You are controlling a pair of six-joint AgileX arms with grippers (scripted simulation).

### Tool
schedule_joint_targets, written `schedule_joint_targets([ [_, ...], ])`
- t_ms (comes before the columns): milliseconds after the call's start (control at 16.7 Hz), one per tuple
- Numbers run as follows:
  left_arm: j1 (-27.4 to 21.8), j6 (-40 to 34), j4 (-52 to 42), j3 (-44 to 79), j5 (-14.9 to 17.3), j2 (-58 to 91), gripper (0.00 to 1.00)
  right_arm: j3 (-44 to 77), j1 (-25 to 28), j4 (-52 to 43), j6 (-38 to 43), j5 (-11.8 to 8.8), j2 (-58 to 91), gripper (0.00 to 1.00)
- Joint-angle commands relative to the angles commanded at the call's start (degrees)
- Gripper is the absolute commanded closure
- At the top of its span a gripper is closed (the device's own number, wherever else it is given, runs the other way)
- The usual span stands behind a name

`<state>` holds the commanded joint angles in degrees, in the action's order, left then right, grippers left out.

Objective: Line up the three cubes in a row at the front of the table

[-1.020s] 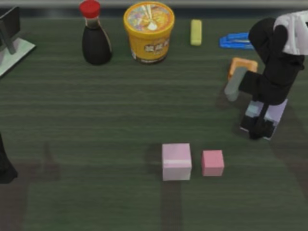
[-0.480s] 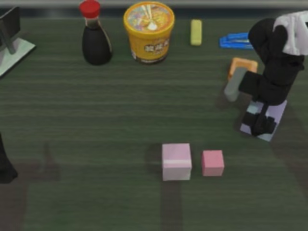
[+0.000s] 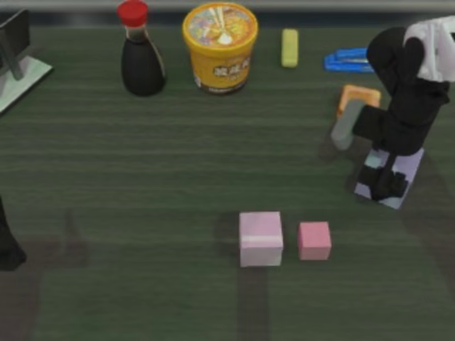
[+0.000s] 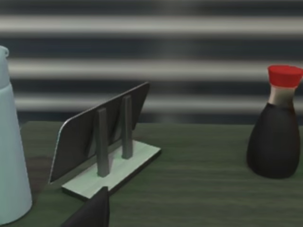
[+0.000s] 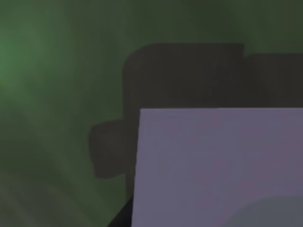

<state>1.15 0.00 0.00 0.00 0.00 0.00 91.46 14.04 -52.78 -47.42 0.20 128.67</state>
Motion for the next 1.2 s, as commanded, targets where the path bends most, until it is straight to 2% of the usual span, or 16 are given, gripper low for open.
schedule_joint_targets([
  [360,0.0,0.0,0.0,0.0,0.0,0.0,0.0,0.88,-0.1,-1.3,0.1,-0.04,-0.65,1.0],
  [720,0.0,0.0,0.0,0.0,0.0,0.0,0.0,8.45,0.32,-13.08,-0.01,-0.08,-4.41,1.0],
  [1080,0.0,0.0,0.0,0.0,0.0,0.0,0.0,9.09,0.22,-13.9,0.14,-0.08,-4.66,1.0],
  [1200,0.0,0.0,0.0,0.0,0.0,0.0,0.0,11.09,2.05,-15.1,0.58,-0.06,-3.28,1.0],
])
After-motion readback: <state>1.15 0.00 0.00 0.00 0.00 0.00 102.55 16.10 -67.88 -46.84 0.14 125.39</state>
